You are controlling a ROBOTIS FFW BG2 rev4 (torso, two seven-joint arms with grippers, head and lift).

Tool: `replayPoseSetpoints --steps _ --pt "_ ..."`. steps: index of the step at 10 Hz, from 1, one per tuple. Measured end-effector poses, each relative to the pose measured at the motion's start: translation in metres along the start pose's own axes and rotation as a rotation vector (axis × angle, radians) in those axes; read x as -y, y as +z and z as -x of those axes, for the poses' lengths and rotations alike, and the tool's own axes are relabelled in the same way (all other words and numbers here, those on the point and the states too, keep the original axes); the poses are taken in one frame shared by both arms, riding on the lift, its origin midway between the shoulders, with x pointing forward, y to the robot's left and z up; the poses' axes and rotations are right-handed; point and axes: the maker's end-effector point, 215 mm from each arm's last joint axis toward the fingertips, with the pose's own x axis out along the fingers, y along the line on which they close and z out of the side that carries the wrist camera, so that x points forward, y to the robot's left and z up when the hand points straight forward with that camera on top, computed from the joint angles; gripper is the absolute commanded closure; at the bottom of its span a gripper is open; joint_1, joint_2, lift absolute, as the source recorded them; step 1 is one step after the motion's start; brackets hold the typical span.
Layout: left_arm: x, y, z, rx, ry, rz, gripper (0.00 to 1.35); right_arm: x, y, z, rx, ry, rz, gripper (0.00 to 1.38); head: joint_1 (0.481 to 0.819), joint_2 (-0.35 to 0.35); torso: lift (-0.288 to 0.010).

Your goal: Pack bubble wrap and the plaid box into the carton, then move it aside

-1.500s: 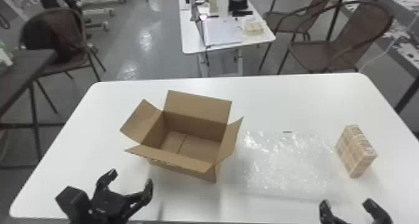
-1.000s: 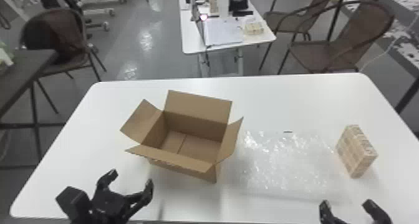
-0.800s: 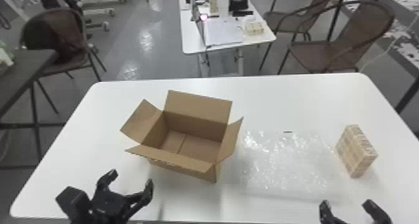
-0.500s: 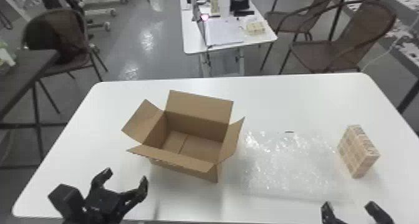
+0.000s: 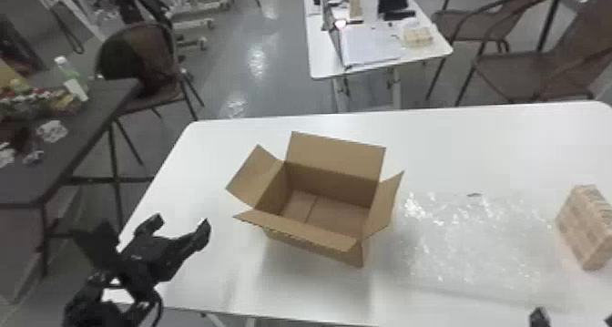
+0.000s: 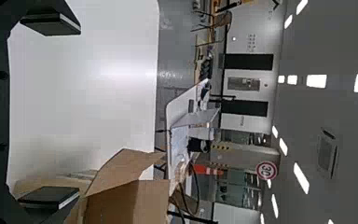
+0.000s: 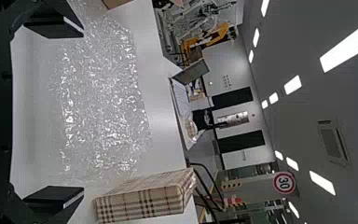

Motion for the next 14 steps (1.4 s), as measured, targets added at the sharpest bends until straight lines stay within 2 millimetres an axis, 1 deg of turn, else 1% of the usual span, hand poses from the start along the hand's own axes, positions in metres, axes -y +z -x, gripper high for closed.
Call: replayPoseSetpoints --steps 1,2,3,4,5,6,7,8,9,11,12,13,14 --pt "0.001 0.012 -0.011 0.017 -0.013 0.049 0.10 -0.002 0.000 -0.002 0.000 0.004 -0.002 0.11 0.695 0.275 -0.102" --pt "0.013 0.015 -0.023 0.017 -0.036 0.113 0.11 -0.003 -0.001 -0.004 -0.002 0.007 -0.005 0.11 0.695 0.262 -0.102" --pt "0.030 0.014 -0.034 0.006 -0.076 0.183 0.12 -0.004 -0.002 -0.004 -0.003 0.009 -0.006 0.11 0.695 0.234 -0.102" --pt "0.041 0.011 -0.040 -0.008 -0.100 0.220 0.12 -0.006 -0.003 -0.006 -0.005 0.012 -0.008 0.11 0.695 0.223 -0.102" --pt "0.044 0.007 -0.045 -0.023 -0.109 0.237 0.12 -0.008 -0.005 -0.008 -0.010 0.016 -0.013 0.11 0.695 0.215 -0.102" --pt "0.048 0.002 -0.055 -0.035 -0.118 0.258 0.13 -0.010 -0.006 -0.009 -0.013 0.019 -0.016 0.11 0.695 0.210 -0.102" --pt "0.055 0.001 -0.068 -0.042 -0.140 0.272 0.13 -0.011 -0.006 -0.011 -0.016 0.022 -0.019 0.11 0.695 0.199 -0.102" --pt "0.061 0.003 -0.082 -0.045 -0.170 0.272 0.14 -0.014 -0.007 -0.013 -0.020 0.027 -0.022 0.11 0.695 0.193 -0.102" --pt "0.063 0.006 -0.093 -0.042 -0.189 0.258 0.16 -0.017 -0.008 -0.016 -0.021 0.035 -0.025 0.11 0.695 0.188 -0.102" --pt "0.060 0.009 -0.109 -0.031 -0.192 0.259 0.30 -0.022 -0.009 -0.021 -0.024 0.048 -0.031 0.11 0.695 0.192 -0.102" --pt "0.058 0.006 -0.112 -0.031 -0.189 0.263 0.43 -0.023 -0.009 -0.022 -0.026 0.050 -0.032 0.11 0.695 0.193 -0.102" --pt "0.056 0.005 -0.114 -0.029 -0.186 0.266 0.68 -0.024 -0.009 -0.024 -0.026 0.053 -0.032 0.11 0.695 0.196 -0.102" --pt "0.055 0.008 -0.116 -0.017 -0.185 0.254 0.92 -0.025 -0.008 -0.025 -0.025 0.056 -0.032 0.11 0.695 0.198 -0.102"
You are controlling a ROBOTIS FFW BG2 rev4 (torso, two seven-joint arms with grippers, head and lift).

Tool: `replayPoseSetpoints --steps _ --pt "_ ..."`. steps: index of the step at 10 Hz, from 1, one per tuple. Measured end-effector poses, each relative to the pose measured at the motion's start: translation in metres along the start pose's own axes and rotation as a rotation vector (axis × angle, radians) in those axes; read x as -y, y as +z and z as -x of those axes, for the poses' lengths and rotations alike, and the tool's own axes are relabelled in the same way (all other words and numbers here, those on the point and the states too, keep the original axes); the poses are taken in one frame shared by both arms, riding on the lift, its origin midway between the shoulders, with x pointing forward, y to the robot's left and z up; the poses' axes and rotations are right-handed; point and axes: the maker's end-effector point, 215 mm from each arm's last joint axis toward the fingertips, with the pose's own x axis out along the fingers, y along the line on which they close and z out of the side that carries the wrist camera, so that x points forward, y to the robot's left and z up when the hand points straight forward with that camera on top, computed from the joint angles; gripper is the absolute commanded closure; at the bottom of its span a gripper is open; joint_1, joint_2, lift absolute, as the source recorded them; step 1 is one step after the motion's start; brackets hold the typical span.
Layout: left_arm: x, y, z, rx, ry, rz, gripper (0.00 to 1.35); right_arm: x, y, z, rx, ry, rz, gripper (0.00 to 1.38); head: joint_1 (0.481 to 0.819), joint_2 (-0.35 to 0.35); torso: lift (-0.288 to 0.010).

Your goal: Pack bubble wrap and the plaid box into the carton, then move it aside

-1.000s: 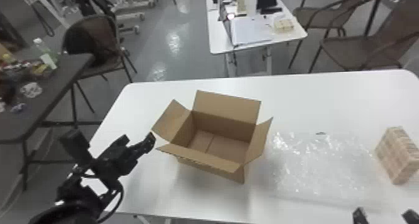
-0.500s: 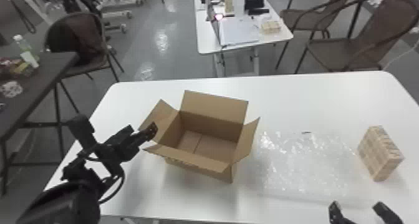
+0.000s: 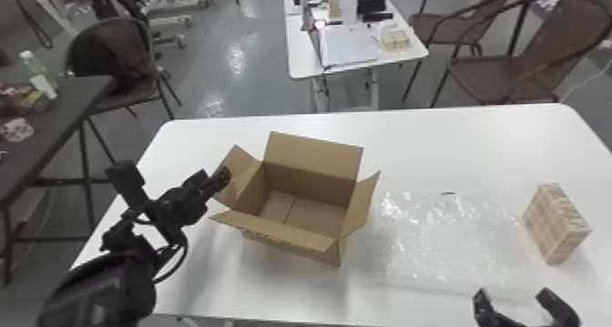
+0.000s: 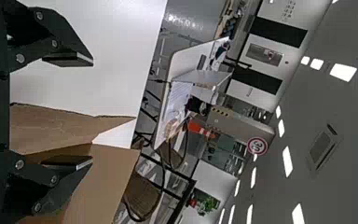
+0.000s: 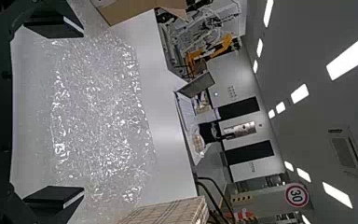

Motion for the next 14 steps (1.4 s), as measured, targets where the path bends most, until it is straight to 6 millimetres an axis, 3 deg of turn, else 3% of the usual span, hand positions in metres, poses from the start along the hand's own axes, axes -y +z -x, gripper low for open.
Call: replayPoseSetpoints --steps 1,2,6,8,10,12,14 --pt "0.000 0.005 -0.002 0.011 0.001 -0.027 1.09 -0.001 0.001 -0.001 0.002 0.003 0.001 0.11 0.695 0.200 -0.102" --pt "0.001 0.009 -0.004 0.017 -0.004 -0.051 1.12 -0.001 0.001 -0.001 0.001 0.003 0.001 0.11 0.695 0.200 -0.102" --pt "0.010 0.001 -0.006 0.010 -0.030 -0.034 1.13 0.000 0.000 -0.002 0.001 0.003 -0.001 0.11 0.695 0.188 -0.102" --pt "0.012 -0.001 -0.006 0.007 -0.035 -0.038 1.21 0.000 0.001 -0.003 0.002 0.003 -0.001 0.11 0.695 0.184 -0.102" --pt "0.010 0.001 -0.002 0.014 -0.023 -0.063 1.21 0.003 0.010 -0.008 -0.016 -0.035 0.004 0.11 0.695 0.184 -0.102" --pt "0.005 0.002 0.004 0.020 -0.002 -0.077 1.21 0.000 0.012 -0.018 -0.117 -0.086 -0.022 0.11 0.695 0.194 -0.102" --pt "0.006 0.000 0.005 0.018 0.006 -0.072 1.21 -0.011 0.015 -0.042 -0.221 -0.080 -0.062 0.10 0.695 0.205 -0.102"
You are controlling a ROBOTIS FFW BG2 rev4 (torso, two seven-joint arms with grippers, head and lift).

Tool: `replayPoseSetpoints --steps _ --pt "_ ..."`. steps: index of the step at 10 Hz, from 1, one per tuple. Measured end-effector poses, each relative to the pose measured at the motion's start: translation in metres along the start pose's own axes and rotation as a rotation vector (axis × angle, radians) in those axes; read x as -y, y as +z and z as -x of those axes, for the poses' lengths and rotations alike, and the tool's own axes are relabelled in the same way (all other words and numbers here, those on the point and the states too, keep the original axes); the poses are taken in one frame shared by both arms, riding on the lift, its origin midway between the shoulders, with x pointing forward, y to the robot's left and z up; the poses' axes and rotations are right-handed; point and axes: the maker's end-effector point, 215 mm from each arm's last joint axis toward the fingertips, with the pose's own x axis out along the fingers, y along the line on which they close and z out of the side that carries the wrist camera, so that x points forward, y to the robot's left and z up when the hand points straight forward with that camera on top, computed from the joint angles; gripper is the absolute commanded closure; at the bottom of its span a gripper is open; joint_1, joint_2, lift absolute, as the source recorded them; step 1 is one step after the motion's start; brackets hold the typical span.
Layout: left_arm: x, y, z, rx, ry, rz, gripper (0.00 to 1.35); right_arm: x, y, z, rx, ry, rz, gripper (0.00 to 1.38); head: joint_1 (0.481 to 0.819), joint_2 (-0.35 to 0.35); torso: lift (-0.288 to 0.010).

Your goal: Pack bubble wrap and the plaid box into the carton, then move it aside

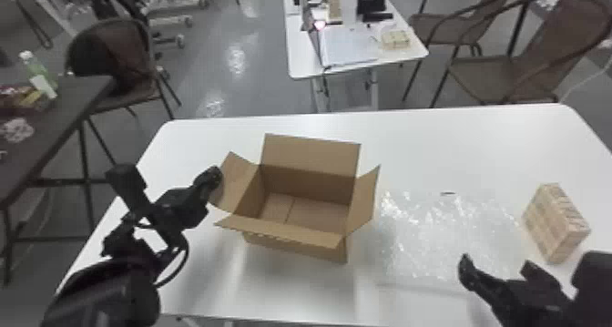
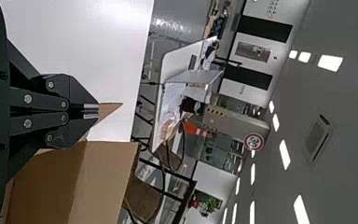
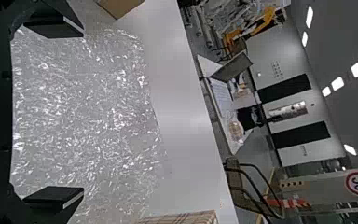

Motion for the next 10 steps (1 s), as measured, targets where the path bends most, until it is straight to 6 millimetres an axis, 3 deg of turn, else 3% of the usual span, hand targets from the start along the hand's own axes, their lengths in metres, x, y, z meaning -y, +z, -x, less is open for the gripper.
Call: replayPoseSetpoints --steps 2,5,7,10 --pt "0.006 0.001 -0.004 0.003 -0.008 0.002 1.21 -0.016 0.017 -0.034 -0.071 0.000 -0.018 0.10 0.695 0.213 -0.102" --pt "0.018 0.008 -0.015 0.010 -0.029 -0.004 1.21 -0.018 0.022 -0.076 -0.263 -0.035 -0.004 0.11 0.695 0.202 -0.102" --pt "0.025 0.010 -0.022 0.006 -0.041 -0.010 1.21 -0.015 0.018 -0.084 -0.371 -0.037 -0.018 0.11 0.695 0.192 -0.102" --pt "0.035 0.014 -0.029 0.008 -0.058 -0.013 1.21 -0.010 -0.010 -0.085 -0.531 -0.033 -0.023 0.11 0.695 0.186 -0.102"
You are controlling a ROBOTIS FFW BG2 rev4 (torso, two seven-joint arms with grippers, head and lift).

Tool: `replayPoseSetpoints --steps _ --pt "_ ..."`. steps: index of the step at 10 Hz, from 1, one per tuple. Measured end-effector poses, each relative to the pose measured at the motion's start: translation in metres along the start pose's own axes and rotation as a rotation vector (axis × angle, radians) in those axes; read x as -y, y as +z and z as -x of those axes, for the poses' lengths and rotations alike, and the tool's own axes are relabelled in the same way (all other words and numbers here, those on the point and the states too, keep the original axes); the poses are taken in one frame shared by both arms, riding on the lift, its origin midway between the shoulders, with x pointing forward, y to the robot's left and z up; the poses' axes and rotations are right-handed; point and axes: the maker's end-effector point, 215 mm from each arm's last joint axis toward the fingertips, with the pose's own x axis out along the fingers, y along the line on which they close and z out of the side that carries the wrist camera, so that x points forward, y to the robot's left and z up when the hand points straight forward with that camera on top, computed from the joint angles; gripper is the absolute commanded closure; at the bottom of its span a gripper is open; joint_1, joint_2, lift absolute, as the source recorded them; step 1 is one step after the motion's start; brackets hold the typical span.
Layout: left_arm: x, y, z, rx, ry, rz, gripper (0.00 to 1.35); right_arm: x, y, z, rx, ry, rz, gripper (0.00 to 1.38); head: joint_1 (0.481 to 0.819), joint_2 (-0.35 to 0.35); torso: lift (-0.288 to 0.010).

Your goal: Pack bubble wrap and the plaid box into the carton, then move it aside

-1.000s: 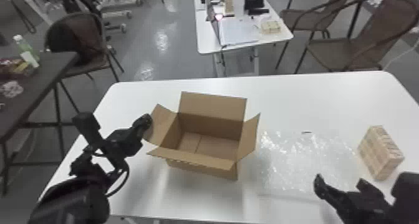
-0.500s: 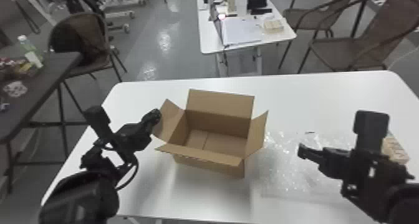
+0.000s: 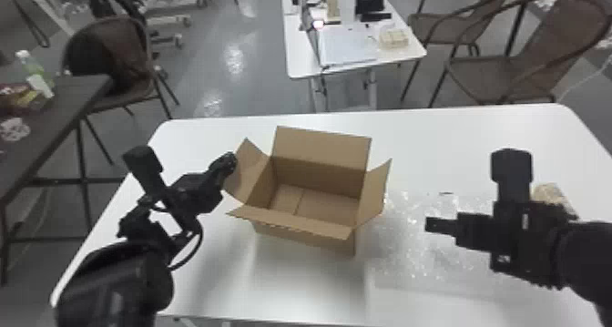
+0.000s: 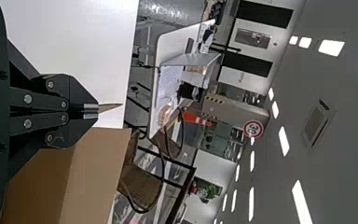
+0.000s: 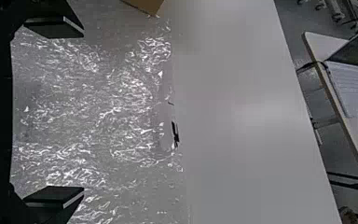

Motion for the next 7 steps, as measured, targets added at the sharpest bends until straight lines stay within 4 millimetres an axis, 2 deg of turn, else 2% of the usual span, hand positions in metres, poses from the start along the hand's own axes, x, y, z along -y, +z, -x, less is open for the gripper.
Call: replayPoseSetpoints --steps 3,4,5,6,7 --pt "0.006 0.002 -0.004 0.001 -0.013 -0.002 1.21 0.010 -0.031 -0.015 -0.106 -0.013 -0.016 0.14 0.695 0.179 -0.102" --pt "0.006 0.002 -0.004 0.001 -0.013 -0.001 1.21 0.011 -0.037 -0.019 -0.126 -0.014 -0.021 0.39 0.695 0.179 -0.102" --pt "0.007 0.002 -0.005 0.001 -0.014 0.002 1.21 0.011 -0.041 -0.021 -0.139 -0.009 -0.027 0.91 0.695 0.180 -0.102" --pt "0.007 0.002 -0.005 0.001 -0.014 0.005 1.21 0.010 -0.043 -0.022 -0.144 0.001 -0.033 1.09 0.695 0.181 -0.102" --pt "0.007 0.002 -0.005 0.002 -0.015 0.007 1.21 0.008 -0.044 -0.022 -0.143 0.013 -0.040 1.09 0.695 0.183 -0.102"
